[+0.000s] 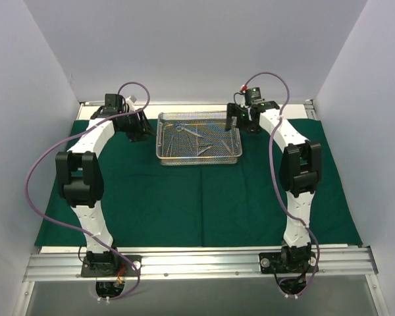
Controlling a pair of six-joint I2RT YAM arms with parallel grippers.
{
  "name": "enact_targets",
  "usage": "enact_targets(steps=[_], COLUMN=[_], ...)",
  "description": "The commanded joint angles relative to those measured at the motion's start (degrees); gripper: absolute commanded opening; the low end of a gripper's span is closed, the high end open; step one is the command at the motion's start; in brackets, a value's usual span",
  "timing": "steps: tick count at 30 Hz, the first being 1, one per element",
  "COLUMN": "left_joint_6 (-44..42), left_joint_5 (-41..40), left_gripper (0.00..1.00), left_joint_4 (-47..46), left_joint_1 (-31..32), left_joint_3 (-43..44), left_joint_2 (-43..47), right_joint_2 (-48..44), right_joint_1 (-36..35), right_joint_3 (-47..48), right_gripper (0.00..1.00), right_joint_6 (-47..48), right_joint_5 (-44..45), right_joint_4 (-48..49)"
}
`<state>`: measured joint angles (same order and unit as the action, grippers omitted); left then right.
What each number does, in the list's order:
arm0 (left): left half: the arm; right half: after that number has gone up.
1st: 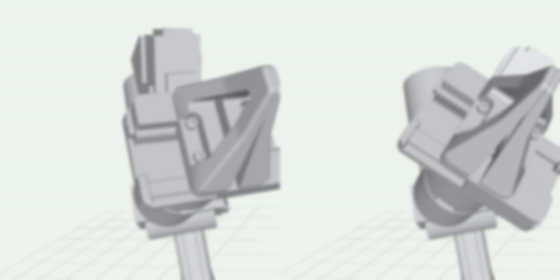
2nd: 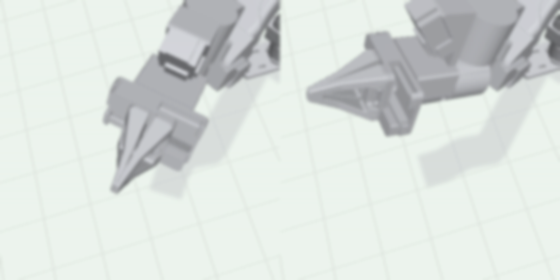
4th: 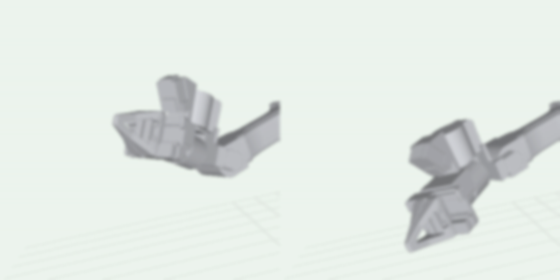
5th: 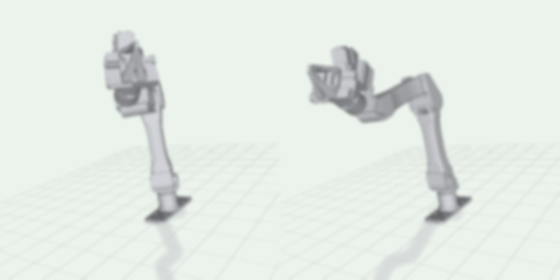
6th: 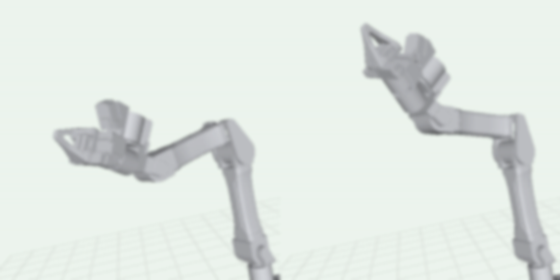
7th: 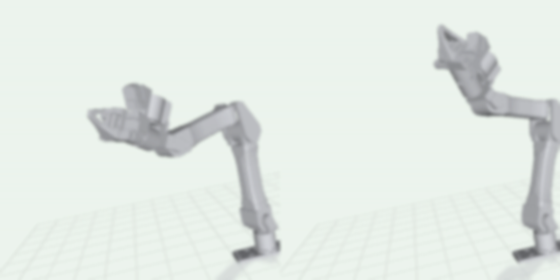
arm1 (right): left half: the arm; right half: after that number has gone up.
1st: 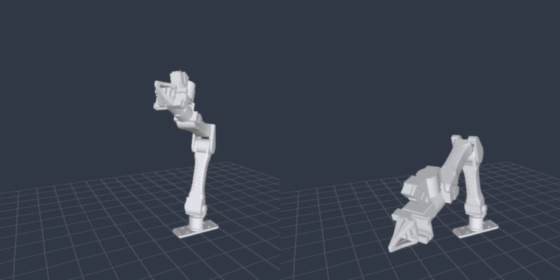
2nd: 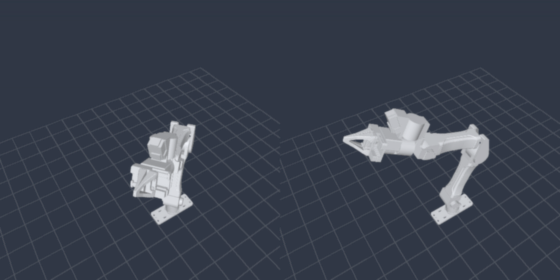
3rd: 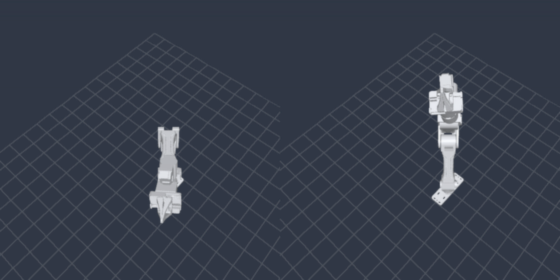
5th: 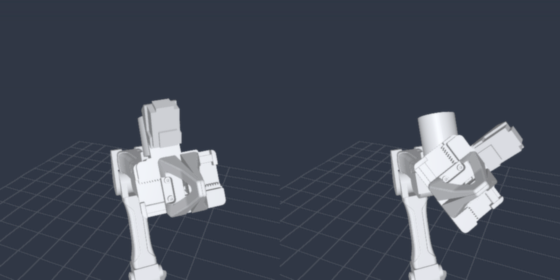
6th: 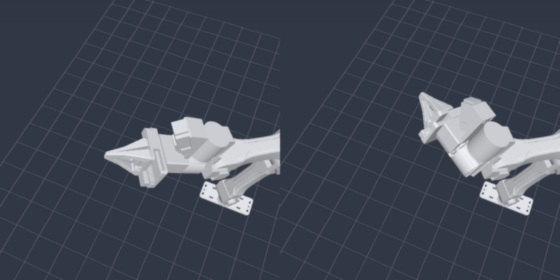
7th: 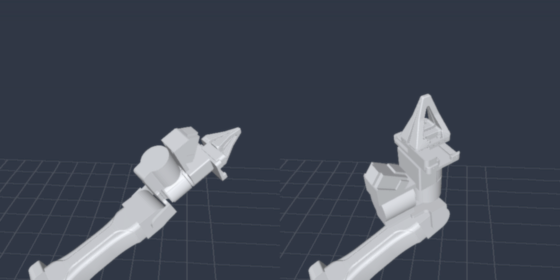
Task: Open and lay out the surgical kit
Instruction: Pick up the container from the surgical kit.
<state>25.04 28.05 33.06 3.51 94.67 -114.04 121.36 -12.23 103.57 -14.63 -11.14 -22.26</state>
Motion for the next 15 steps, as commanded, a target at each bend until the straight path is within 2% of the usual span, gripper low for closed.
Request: enact_targets(steps=[1,4,7,15], left_joint_6=[0.0,0.0,-1.9,-2.9], left_joint_5=[-2.9,-3.0,-3.9,-4.4], left_gripper=[0.60,0.61,0.61,0.61], left_joint_4=[-1.5,-2.3,-0.2,1.6], left_joint_1=[-0.1,0.0,0.4,0.4], left_joint_3=[-2.3,-5.0,-3.3,2.4], left_joint_2=[5.9,7.9,6.1,1.0], right_joint_2=[-1.7,-1.0,0.4,0.7], right_joint_1=[-4.1,-7.0,-7.7,-6.8], right_joint_3=[4.7,6.5,9.1,9.5], right_gripper=[0.96,0.89,0.82,0.82], right_joint_6=[3.0,2.7,1.6,3.7], right_joint_5=[5.0,7.5,11.1,17.4], right_joint_4=[-1.6,-0.5,-2.3,-3.8])
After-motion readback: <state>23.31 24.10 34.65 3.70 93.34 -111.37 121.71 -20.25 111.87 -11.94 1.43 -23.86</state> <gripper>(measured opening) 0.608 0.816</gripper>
